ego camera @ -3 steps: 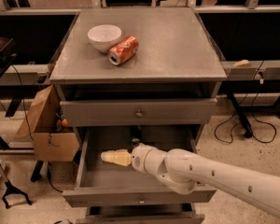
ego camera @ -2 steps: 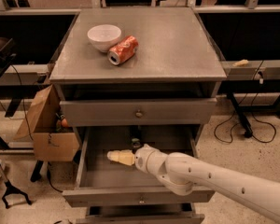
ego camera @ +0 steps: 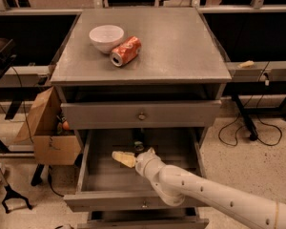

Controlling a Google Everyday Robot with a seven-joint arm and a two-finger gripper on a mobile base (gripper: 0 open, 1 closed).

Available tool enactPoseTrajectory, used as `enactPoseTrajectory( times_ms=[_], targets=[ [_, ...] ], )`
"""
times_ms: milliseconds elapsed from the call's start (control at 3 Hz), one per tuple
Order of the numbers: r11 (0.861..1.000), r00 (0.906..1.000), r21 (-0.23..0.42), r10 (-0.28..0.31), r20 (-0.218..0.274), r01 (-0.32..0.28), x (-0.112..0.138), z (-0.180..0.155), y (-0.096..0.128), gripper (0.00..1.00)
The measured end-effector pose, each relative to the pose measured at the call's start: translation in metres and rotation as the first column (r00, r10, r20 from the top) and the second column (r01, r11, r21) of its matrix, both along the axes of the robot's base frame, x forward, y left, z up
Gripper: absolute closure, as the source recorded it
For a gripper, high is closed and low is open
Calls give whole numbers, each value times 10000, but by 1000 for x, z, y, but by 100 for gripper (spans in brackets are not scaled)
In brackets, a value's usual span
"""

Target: Pick green can from middle drawer and place on counter

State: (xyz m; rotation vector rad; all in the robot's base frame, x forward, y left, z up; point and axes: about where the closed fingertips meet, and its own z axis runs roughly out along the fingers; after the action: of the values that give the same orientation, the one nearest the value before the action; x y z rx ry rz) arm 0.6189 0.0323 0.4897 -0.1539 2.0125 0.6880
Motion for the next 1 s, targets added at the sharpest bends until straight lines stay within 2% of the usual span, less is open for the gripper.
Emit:
enactPoseTrajectory(
  times_ms=[333, 667, 1000],
  targets=[
    [9957, 9975, -600, -700, 31, 700, 12, -9, 14, 0],
    [9802, 9889, -1477, -1404, -486, 1320, 26, -14, 45, 0],
    [9643, 9772, -1872, -2024, -648, 1873, 29, -22, 43, 0]
  ],
)
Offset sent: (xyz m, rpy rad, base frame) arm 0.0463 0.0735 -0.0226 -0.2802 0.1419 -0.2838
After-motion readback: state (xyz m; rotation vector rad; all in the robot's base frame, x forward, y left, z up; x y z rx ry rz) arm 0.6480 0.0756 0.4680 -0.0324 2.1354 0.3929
